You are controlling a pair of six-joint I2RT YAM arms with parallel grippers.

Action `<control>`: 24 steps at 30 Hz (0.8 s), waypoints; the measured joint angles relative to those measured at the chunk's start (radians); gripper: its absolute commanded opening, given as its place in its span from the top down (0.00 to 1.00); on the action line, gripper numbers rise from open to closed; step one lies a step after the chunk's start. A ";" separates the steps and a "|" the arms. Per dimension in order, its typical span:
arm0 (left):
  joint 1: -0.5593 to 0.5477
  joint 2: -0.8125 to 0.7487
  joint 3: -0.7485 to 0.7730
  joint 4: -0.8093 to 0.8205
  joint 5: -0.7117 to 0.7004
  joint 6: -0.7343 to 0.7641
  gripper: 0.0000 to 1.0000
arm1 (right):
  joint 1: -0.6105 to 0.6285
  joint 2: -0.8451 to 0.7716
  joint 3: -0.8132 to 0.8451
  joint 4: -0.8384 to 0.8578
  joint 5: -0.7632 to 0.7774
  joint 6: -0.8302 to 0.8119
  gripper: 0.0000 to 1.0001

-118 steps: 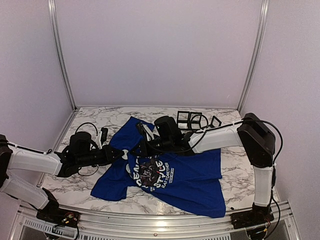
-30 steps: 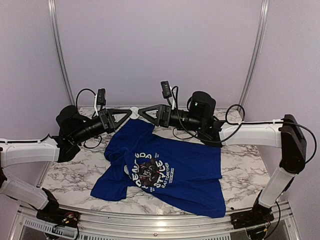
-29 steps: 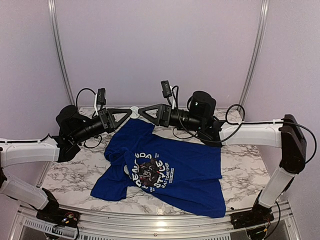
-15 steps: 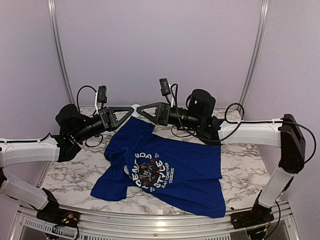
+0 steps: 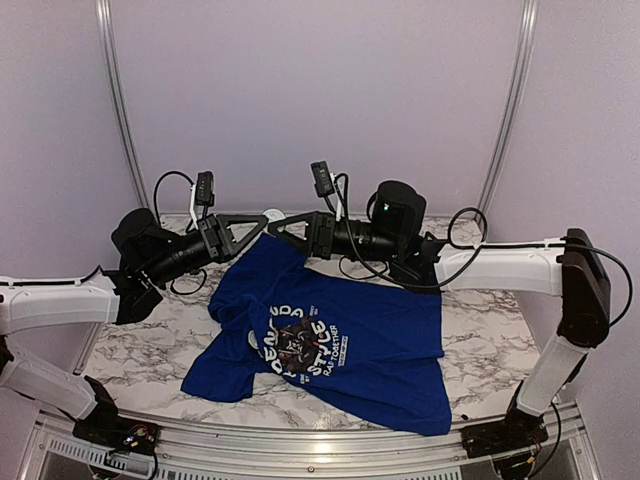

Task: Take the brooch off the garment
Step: Close the brooch securely.

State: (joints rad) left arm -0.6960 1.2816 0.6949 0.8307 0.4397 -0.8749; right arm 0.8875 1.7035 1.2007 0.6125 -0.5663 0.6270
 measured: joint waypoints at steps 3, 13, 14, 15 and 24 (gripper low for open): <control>-0.003 0.000 0.000 0.000 -0.003 0.000 1.00 | 0.000 0.000 0.002 -0.005 0.003 -0.003 0.69; -0.008 0.000 0.000 0.000 -0.003 0.006 1.00 | 0.001 0.000 0.012 -0.008 0.010 0.000 0.80; -0.008 0.000 0.000 0.000 -0.003 0.006 1.00 | 0.001 0.000 0.013 -0.008 0.010 0.001 0.81; -0.008 0.000 0.000 0.000 -0.003 0.007 1.00 | 0.001 0.000 0.012 -0.008 0.010 0.000 0.83; -0.011 -0.001 0.000 -0.001 -0.006 0.022 1.00 | 0.000 0.000 0.012 -0.007 0.015 0.011 0.91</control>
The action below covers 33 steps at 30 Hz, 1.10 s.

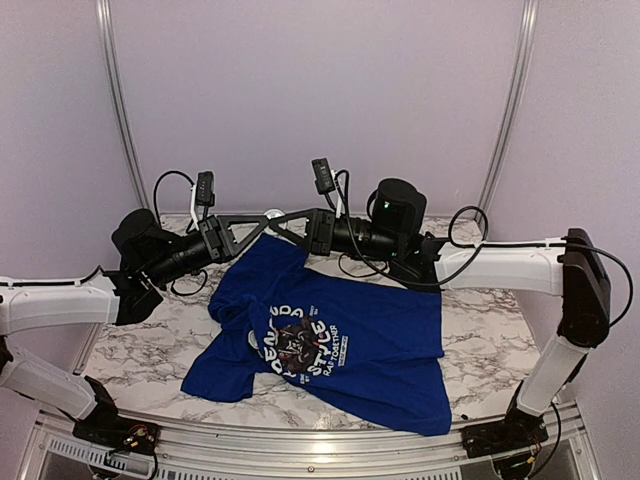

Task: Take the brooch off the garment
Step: Close the brooch securely.

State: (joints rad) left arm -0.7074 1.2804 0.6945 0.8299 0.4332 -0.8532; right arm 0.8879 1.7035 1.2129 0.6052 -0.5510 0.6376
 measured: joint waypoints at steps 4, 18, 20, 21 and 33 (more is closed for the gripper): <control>-0.007 -0.006 0.000 -0.010 -0.016 0.025 1.00 | 0.000 0.000 0.000 0.004 0.000 0.019 0.93; -0.034 -0.039 0.009 -0.072 -0.077 0.106 1.00 | 0.000 0.000 0.000 0.027 -0.008 0.082 0.98; -0.036 -0.042 0.010 -0.074 -0.083 0.112 1.00 | 0.000 0.000 0.000 0.034 -0.008 0.090 0.98; -0.038 -0.043 0.010 -0.075 -0.086 0.114 1.00 | 0.000 0.000 0.000 0.036 -0.008 0.093 0.98; -0.053 -0.058 0.010 -0.081 -0.125 0.113 1.00 | 0.001 0.000 0.000 0.058 -0.004 0.105 0.99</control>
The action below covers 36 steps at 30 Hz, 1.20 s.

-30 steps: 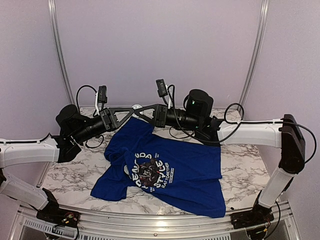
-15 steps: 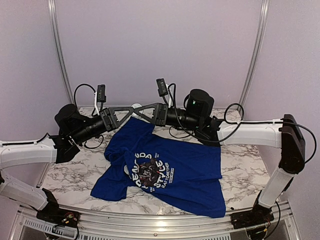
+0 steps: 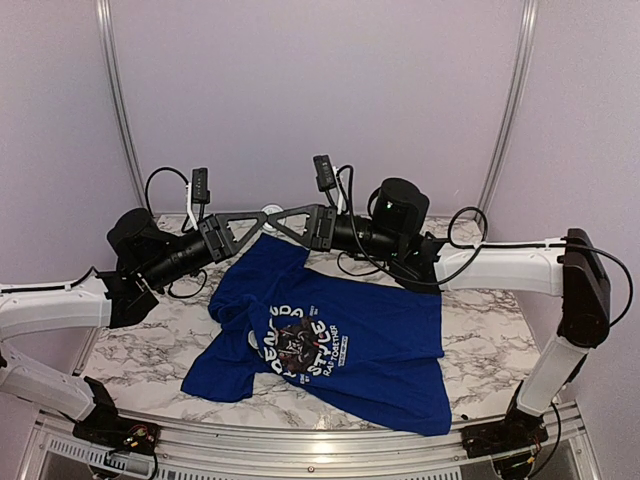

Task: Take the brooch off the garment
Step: Close the brooch securely.

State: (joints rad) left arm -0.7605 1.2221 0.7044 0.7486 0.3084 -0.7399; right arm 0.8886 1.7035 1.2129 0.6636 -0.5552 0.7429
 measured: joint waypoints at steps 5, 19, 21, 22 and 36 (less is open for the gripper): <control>-0.005 0.000 -0.001 0.002 -0.014 -0.010 1.00 | 0.001 0.000 0.000 0.002 0.006 0.009 0.98; -0.019 -0.018 -0.034 0.026 -0.058 -0.042 1.00 | 0.011 0.000 -0.007 0.005 0.018 0.018 0.98; -0.021 -0.018 -0.034 0.026 -0.063 -0.042 1.00 | 0.011 0.000 -0.008 0.008 0.018 0.020 0.98; -0.023 -0.019 -0.035 0.026 -0.066 -0.042 1.00 | 0.011 0.000 -0.008 0.009 0.018 0.021 0.98; -0.030 -0.021 -0.053 0.042 -0.093 -0.065 1.00 | 0.015 0.000 -0.014 0.010 0.026 0.025 0.98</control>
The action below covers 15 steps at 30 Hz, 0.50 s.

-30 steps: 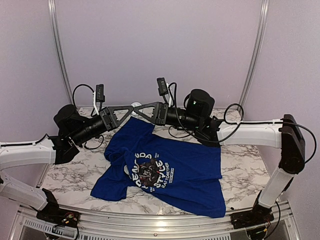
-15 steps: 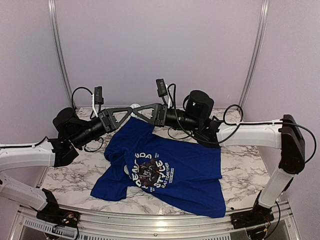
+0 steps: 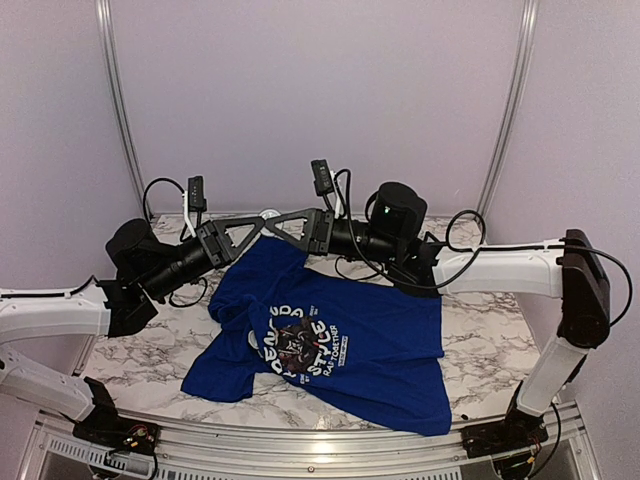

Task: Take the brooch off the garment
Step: Close the brooch securely.

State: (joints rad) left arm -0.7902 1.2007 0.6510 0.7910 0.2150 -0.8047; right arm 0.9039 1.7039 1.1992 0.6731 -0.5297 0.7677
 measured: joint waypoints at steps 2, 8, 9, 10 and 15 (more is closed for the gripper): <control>-0.001 -0.001 -0.003 0.005 -0.002 -0.003 1.00 | 0.001 0.000 0.000 0.000 0.000 0.000 0.98; -0.005 -0.005 -0.013 0.013 -0.012 -0.016 1.00 | 0.003 0.000 -0.002 0.000 0.000 0.002 0.97; -0.006 -0.006 -0.014 0.013 -0.015 -0.019 1.00 | 0.003 0.000 -0.002 0.000 0.000 0.003 0.97; -0.007 -0.006 -0.014 0.013 -0.016 -0.019 1.00 | 0.003 0.000 -0.002 0.000 0.000 0.004 0.97; -0.010 -0.010 -0.023 0.012 -0.024 -0.026 1.00 | 0.006 0.000 -0.008 0.000 0.005 0.007 0.97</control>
State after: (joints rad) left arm -0.8005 1.1904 0.6285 0.8032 0.1905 -0.8303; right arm 0.9100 1.7039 1.1915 0.6731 -0.5251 0.7746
